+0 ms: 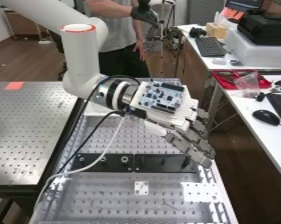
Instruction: Grab the chopstick and place it in the clear container
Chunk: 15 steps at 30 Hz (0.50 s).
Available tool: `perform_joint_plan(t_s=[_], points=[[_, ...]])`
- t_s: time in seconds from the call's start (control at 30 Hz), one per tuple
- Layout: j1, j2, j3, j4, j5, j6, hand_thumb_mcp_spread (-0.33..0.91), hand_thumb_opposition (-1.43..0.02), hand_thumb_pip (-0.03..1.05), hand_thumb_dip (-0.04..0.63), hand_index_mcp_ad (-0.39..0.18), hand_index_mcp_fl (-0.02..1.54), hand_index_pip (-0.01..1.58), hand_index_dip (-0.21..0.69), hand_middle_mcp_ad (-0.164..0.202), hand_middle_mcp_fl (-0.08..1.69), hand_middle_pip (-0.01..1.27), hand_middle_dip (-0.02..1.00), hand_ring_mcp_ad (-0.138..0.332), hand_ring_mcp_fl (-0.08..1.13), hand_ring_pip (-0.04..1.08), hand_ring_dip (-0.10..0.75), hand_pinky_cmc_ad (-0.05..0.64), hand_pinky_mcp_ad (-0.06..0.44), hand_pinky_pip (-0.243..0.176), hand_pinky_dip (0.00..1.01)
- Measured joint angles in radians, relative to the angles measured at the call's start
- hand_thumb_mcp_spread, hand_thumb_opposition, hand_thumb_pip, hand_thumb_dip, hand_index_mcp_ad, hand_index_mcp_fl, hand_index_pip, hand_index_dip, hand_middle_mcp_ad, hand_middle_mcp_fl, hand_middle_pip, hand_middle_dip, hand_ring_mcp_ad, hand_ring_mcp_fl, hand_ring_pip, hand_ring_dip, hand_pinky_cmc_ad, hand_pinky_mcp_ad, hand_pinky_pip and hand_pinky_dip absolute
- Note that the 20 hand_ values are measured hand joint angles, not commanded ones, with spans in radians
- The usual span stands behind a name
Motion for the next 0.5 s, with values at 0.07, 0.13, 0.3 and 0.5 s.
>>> perform_joint_plan(t_s=[0.07, 0.13, 0.3, 0.5], points=[[0.0, 0.0, 0.002, 0.0, -0.002, -0.013, 0.47, -0.78, 0.68, 0.293, -0.087, 0.41, 1.27, -0.01, 0.075, 0.51, 0.77, 0.62, 0.115, 0.46, 0.08, 0.443, 0.26, 0.234, -0.026, 0.18], [0.0, 0.0, 0.003, 0.001, -0.003, -0.018, 0.47, -0.78, 0.68, 0.293, -0.087, 0.42, 1.27, -0.012, 0.075, 0.51, 0.77, 0.62, 0.119, 0.46, 0.08, 0.443, 0.26, 0.234, -0.026, 0.18], [0.0, 0.001, 0.007, 0.01, -0.002, -0.026, 0.48, -0.8, 0.68, 0.293, -0.087, 0.42, 1.27, -0.01, 0.075, 0.53, 0.78, 0.62, 0.12, 0.47, 0.08, 0.445, 0.264, 0.23, -0.01, 0.18], [0.0, -0.002, 0.018, 0.015, -0.003, -0.038, 0.51, -0.81, 0.68, 0.293, -0.099, 0.47, 1.27, -0.01, 0.075, 0.57, 0.78, 0.62, 0.103, 0.51, 0.08, 0.457, 0.267, 0.23, -0.01, 0.18]])
